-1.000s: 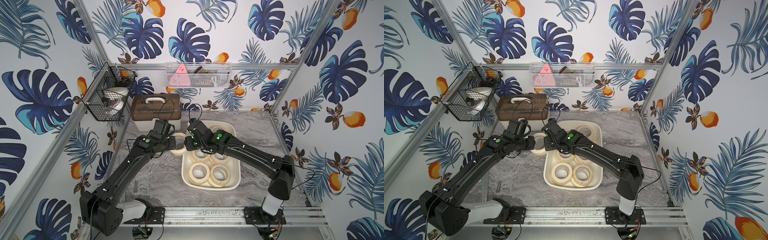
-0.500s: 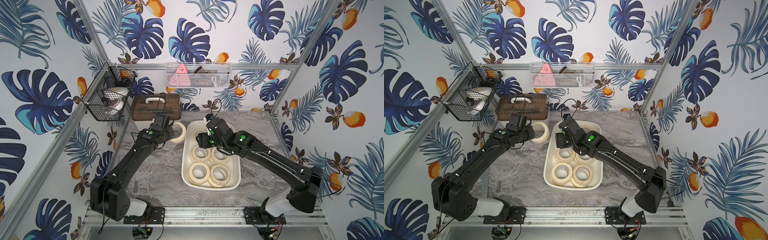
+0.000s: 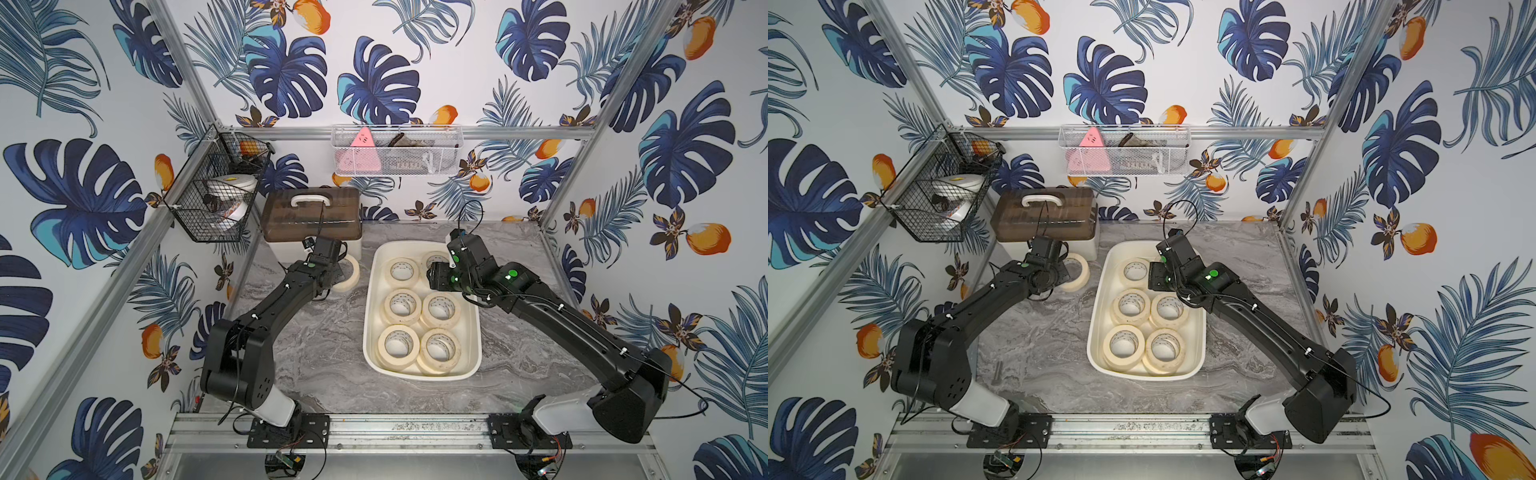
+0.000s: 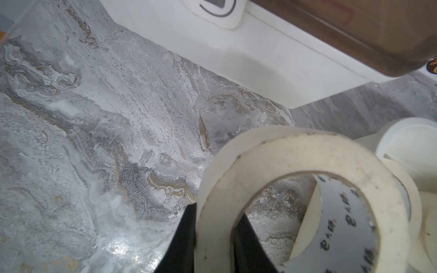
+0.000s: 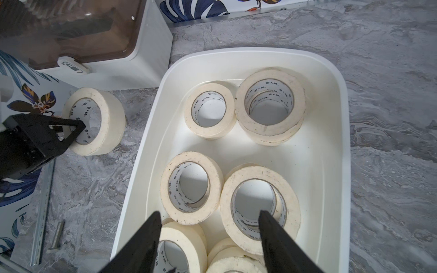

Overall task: Take out the art tape in the storage box
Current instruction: Place the art tape at the center of the board.

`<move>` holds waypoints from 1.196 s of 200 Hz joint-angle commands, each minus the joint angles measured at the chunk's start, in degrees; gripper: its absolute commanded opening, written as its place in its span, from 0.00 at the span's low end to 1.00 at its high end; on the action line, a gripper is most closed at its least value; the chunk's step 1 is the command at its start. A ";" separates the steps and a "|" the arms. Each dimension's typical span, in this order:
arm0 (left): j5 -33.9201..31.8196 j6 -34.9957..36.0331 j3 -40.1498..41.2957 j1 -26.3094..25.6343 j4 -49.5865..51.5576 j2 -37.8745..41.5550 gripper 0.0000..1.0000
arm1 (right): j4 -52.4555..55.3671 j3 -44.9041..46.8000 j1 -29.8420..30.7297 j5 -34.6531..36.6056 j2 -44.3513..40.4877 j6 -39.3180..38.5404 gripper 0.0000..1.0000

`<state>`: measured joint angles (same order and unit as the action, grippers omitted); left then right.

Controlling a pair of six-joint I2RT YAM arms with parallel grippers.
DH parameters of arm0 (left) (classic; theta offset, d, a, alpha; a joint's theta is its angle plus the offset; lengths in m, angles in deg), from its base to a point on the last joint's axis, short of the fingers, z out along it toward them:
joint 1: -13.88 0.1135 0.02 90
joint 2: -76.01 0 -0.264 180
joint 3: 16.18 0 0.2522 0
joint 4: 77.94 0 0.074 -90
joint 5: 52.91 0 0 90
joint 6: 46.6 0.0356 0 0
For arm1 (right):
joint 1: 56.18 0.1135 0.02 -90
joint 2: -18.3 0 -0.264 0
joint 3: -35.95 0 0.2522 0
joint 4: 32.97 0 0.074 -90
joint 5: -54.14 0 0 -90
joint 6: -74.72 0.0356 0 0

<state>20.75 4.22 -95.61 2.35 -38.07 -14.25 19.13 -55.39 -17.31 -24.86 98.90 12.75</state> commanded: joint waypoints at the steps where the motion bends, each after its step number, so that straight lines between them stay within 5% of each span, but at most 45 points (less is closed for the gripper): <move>1: 0.66 0.61 0.91 0.19 -5.73 -1.54 0.00 | 0.48 0.86 -0.87 -0.54 -0.61 0.80 0.67; 195: 3.28 5.80 -1.21 0.10 -13.45 -16.91 0.00 | 1.16 4.77 -7.57 -3.50 -2.51 0.79 0.68; 239: 4.35 5.48 -1.64 0.10 -14.24 -18.29 0.09 | 1.06 5.71 -9.22 -5.27 -3.17 1.36 0.68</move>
<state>24.73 9.03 -96.71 2.35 -49.72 -32.19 19.51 -50.10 -25.90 -29.12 96.19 13.43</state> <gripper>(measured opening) 0.248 0.679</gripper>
